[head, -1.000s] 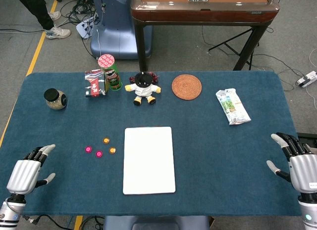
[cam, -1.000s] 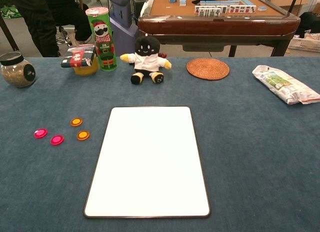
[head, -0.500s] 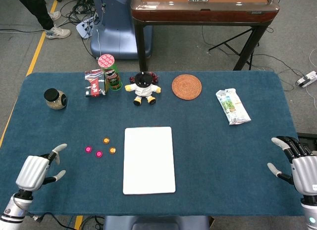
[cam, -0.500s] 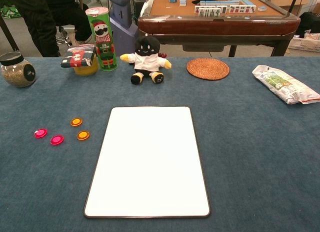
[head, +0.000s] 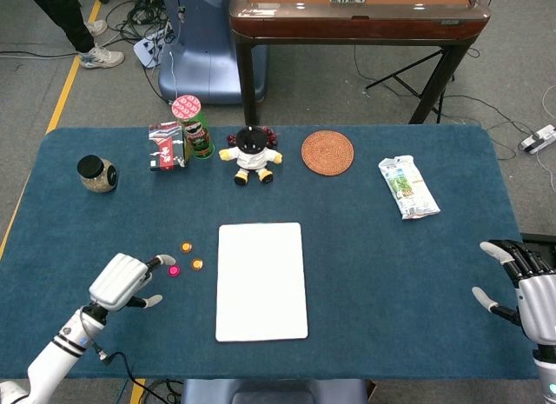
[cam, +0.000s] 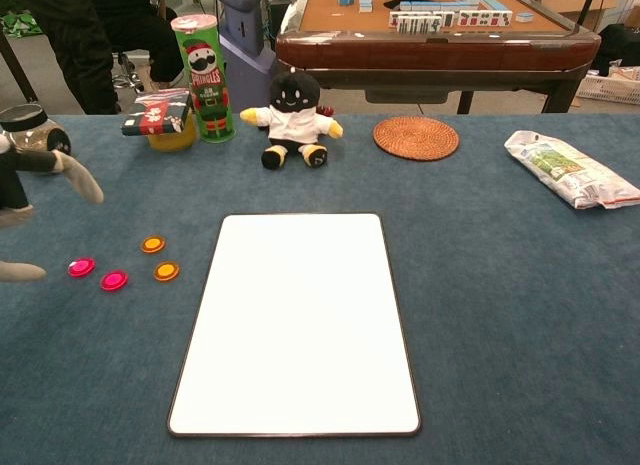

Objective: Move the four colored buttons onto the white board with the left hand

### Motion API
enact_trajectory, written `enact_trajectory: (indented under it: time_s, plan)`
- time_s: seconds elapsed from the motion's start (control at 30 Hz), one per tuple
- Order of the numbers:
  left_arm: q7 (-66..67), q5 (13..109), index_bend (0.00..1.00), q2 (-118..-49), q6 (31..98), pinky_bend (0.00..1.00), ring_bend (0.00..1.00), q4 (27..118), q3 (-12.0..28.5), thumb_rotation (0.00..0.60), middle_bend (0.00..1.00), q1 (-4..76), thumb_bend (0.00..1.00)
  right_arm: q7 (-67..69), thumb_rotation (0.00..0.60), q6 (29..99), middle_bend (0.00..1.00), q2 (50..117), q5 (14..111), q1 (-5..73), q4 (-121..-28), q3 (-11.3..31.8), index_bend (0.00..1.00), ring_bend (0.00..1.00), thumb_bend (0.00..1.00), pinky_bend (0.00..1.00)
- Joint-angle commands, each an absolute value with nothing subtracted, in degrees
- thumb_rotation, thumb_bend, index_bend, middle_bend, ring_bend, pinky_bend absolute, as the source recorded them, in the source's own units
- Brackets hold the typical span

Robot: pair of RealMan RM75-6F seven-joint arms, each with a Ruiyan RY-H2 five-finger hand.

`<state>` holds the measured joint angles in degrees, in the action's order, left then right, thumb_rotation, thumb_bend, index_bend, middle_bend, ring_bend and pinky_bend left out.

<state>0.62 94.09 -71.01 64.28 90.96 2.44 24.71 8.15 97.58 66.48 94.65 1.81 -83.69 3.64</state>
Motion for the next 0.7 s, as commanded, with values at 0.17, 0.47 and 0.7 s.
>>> enact_trajectory:
  time_s: [0.17,0.47,0.7]
  plan:
    - [7.2,86.0,0.38,-75.6,57.3,1.00,1.00,88.1,5.2,0.600,1.00,29.2,0.16,8.4,0.600,96.7,0.26,66.1,94.9,2.1,-83.9,3.3,0.25,0.20,0.00,0.35]
    - [13.3,77.7,0.38,-78.3,53.5,1.00,1.00,83.7,6.1,0.600,1.00,31.0,0.16,8.1,0.600,95.5,0.26,65.8,94.9,2.4,-84.3,2.9,0.25,0.20,0.00,0.35]
    - [15.0,75.2,0.40,-79.2,52.9,1.00,1.00,81.2,5.6,0.600,1.00,31.6,0.16,7.2,0.600,94.5,0.26,65.9,95.0,2.8,-84.8,2.7,0.25,0.20,0.00,0.35]
